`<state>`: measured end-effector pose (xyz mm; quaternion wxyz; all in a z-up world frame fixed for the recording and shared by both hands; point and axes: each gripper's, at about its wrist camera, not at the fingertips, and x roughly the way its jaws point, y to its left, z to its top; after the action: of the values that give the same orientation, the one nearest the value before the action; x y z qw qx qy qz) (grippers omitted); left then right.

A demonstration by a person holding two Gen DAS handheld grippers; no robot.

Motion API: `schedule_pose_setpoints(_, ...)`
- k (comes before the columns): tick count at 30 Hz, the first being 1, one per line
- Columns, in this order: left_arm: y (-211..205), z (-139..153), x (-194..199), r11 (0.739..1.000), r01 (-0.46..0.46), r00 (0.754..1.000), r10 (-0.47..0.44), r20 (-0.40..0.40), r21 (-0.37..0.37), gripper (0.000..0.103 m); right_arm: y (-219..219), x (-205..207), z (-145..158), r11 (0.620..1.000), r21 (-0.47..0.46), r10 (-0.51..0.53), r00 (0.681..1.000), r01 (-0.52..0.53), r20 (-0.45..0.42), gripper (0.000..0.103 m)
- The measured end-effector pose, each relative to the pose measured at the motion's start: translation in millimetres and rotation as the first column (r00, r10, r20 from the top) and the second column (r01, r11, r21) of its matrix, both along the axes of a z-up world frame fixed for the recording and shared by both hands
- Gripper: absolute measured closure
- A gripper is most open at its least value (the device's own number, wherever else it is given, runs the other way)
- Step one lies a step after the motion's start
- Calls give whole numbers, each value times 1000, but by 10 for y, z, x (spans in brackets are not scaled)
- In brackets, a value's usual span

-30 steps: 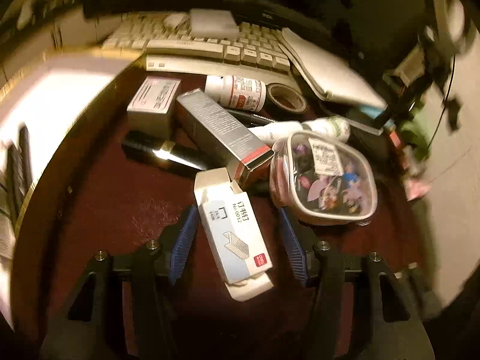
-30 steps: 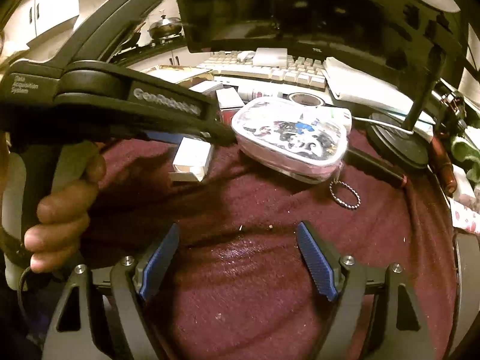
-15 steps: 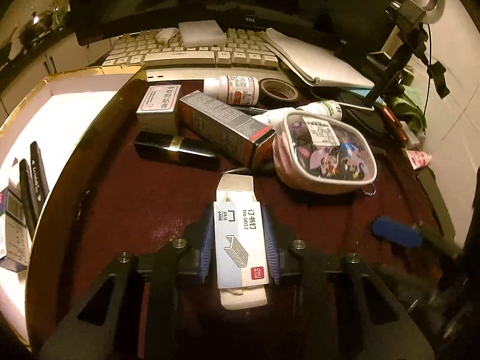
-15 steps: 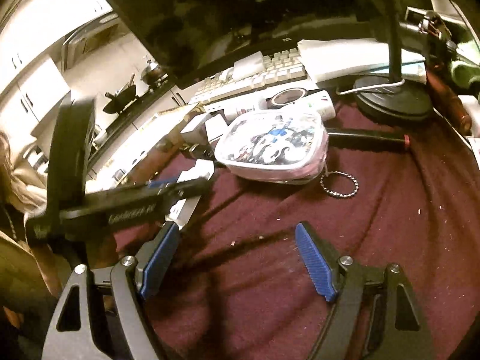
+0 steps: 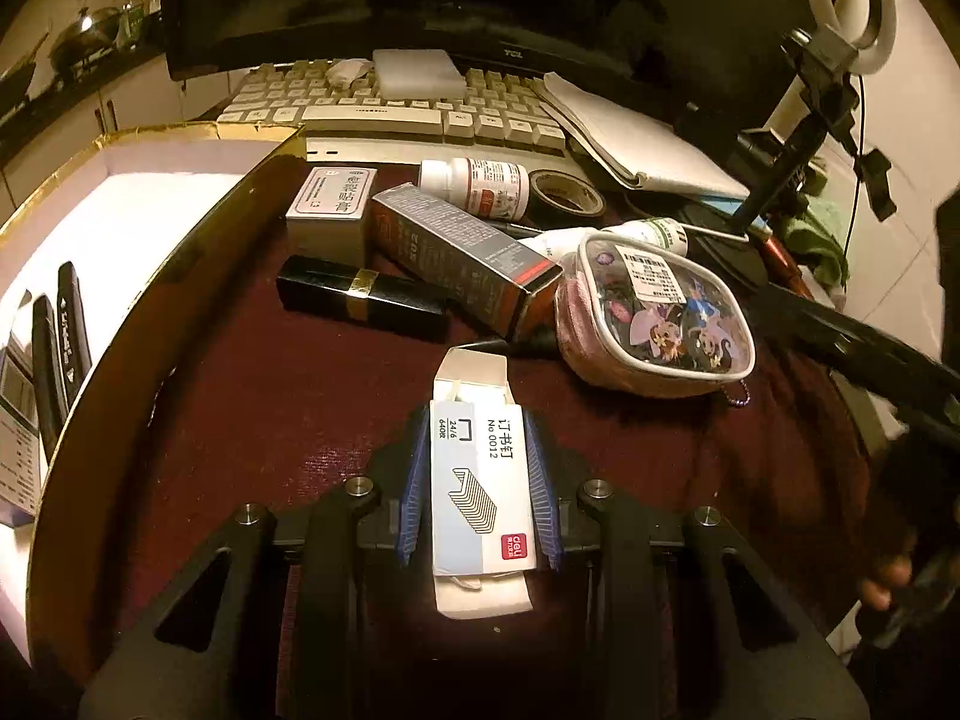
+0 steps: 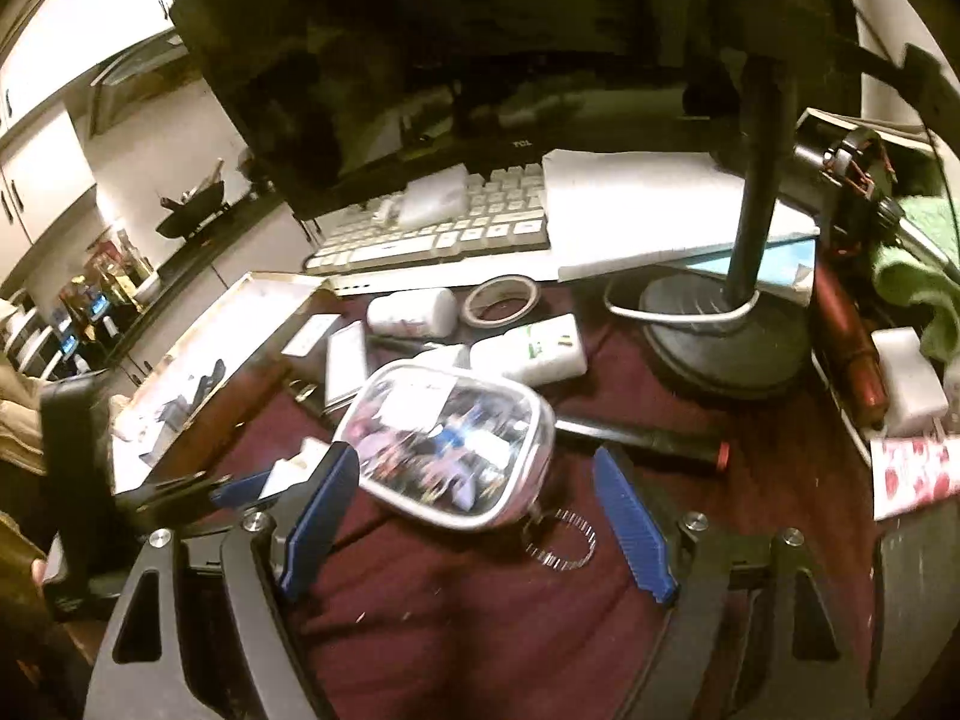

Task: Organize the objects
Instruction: 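Hold the staple box with the left gripper while the right gripper grasps the clear cartoon pouch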

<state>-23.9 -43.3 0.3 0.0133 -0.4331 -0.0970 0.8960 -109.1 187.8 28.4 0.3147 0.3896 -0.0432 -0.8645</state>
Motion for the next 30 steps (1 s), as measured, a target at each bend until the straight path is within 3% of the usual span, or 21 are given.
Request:
schedule_pose_setpoints(5,-32,12,-51,1000,-2,1000,1,20,24,73,-44,-251,11,999,-25,26,999,-25,36,22)
schedule_pose_setpoints(7,-56,9,-45,999,6,1000,-7,18,41,73,-146,-333,-12,999,23,42,998,-43,38,22)
schedule_pose_setpoints(12,-144,-6,0,995,1,1000,-2,3,104,73,-259,-408,-39,992,37,123,992,-124,31,22)
schedule_pose_setpoints(16,-134,-5,23,995,2,1000,-1,-7,100,73,-333,-501,-171,977,-7,214,967,-215,135,22)
schedule_pose_setpoints(22,-181,-4,82,997,12,1000,-11,-11,82,73,-378,-56,-114,961,31,265,950,-273,165,22)
schedule_pose_setpoints(26,-238,5,183,998,18,1000,-18,0,68,73,-415,197,-99,961,77,255,959,-265,122,22)
schedule_pose_setpoints(30,-305,0,223,993,8,1000,-10,16,118,73,-546,204,-23,957,164,236,970,-241,49,22)
